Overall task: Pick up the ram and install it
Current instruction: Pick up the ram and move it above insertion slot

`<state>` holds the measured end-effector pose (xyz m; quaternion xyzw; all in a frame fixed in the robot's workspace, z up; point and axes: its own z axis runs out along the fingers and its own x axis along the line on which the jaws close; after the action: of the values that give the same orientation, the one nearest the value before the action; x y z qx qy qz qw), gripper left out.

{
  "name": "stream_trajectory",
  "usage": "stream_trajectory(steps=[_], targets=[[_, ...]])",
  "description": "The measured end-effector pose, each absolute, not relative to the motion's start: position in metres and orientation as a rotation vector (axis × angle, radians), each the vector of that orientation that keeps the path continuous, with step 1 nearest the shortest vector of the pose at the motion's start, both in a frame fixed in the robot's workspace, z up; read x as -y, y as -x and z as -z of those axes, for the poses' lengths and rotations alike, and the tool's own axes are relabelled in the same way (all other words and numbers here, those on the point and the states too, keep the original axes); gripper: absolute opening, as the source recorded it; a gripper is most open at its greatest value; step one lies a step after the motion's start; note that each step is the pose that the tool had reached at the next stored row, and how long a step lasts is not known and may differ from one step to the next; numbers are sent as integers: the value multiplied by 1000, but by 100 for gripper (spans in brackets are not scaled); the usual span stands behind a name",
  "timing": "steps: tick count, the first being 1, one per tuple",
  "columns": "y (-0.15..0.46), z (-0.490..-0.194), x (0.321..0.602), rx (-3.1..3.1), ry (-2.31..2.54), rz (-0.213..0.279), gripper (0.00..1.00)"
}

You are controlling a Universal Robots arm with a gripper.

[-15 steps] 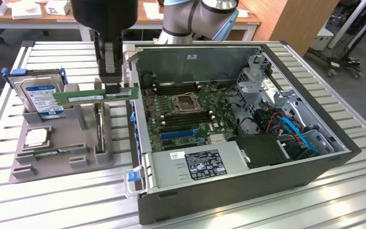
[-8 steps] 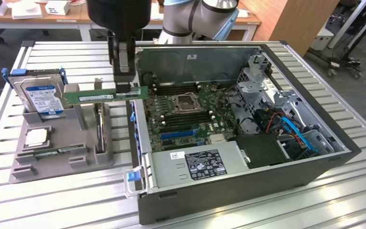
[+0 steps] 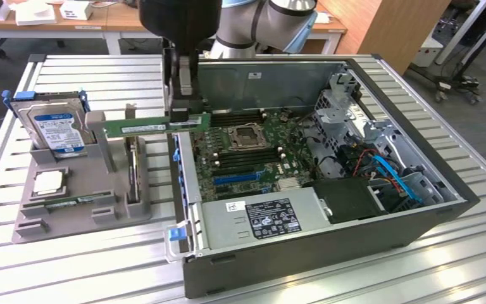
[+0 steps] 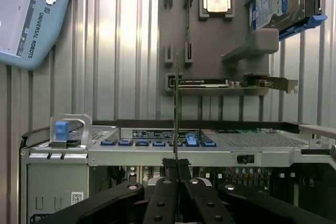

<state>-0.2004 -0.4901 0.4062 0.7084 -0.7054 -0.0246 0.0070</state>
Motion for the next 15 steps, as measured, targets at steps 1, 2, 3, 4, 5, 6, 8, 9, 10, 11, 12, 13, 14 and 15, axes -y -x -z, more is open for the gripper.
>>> stream_trajectory(steps=[1, 2, 3, 4, 5, 6, 8, 9, 10, 11, 12, 13, 14, 15], targets=[[198, -406, 490, 2206, -2216, 77, 11], [196, -406, 490, 2206, -2216, 77, 11], [193, -406, 490, 2206, -2216, 77, 11], [190, -406, 490, 2206, -2216, 77, 11], [188, -406, 490, 2206, -2216, 77, 11], [185, -406, 490, 2206, -2216, 77, 11], [180, -406, 490, 2206, -2215, 77, 11], [177, -406, 490, 2206, -2216, 77, 11], [174, -406, 490, 2206, -2215, 77, 11], [171, -406, 490, 2206, -2216, 77, 11], [169, -406, 490, 2206, -2216, 77, 11], [166, -406, 490, 2206, -2216, 77, 11], [164, -406, 490, 2206, -2216, 77, 11], [161, -406, 490, 2206, -2216, 77, 11]])
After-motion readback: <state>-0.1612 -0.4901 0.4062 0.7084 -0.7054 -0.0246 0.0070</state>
